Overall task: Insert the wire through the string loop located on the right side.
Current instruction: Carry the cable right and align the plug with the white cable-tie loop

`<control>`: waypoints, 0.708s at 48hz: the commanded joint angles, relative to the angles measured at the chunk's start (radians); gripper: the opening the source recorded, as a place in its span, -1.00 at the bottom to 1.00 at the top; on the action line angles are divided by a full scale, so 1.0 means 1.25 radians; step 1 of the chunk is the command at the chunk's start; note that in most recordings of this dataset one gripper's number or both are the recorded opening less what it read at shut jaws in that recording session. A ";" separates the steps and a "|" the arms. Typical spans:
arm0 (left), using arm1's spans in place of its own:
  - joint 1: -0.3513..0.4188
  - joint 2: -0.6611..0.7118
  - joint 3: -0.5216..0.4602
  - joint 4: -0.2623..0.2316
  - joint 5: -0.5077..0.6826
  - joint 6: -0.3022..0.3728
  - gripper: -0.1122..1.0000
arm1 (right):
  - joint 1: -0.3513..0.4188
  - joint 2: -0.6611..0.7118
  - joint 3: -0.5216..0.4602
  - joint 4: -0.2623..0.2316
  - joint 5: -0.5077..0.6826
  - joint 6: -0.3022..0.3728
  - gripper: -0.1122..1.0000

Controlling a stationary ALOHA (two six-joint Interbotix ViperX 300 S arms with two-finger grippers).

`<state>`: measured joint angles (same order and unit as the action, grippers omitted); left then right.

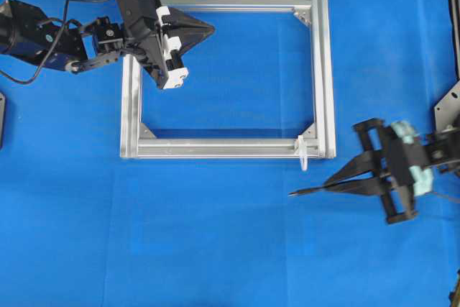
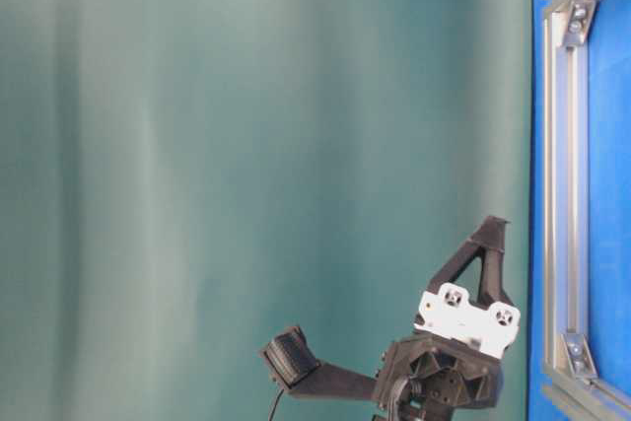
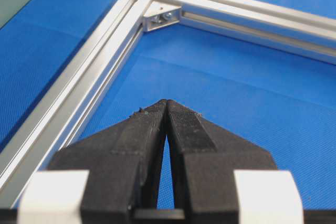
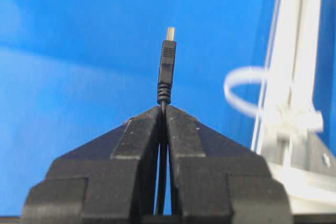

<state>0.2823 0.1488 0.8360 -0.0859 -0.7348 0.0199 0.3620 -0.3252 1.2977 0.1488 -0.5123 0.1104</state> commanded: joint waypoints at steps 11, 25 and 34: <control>0.001 -0.028 -0.011 0.002 -0.004 0.001 -0.80 | 0.004 -0.139 0.082 0.005 0.044 0.001 -0.84; 0.001 -0.028 -0.012 0.002 -0.005 0.001 -0.80 | -0.017 -0.147 0.097 0.005 0.032 0.001 -0.84; 0.001 -0.028 -0.012 0.004 -0.005 0.001 -0.80 | -0.070 -0.147 0.109 0.005 0.023 -0.004 -0.84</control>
<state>0.2823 0.1488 0.8360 -0.0859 -0.7348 0.0215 0.3007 -0.5093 1.4373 0.1534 -0.4694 0.1089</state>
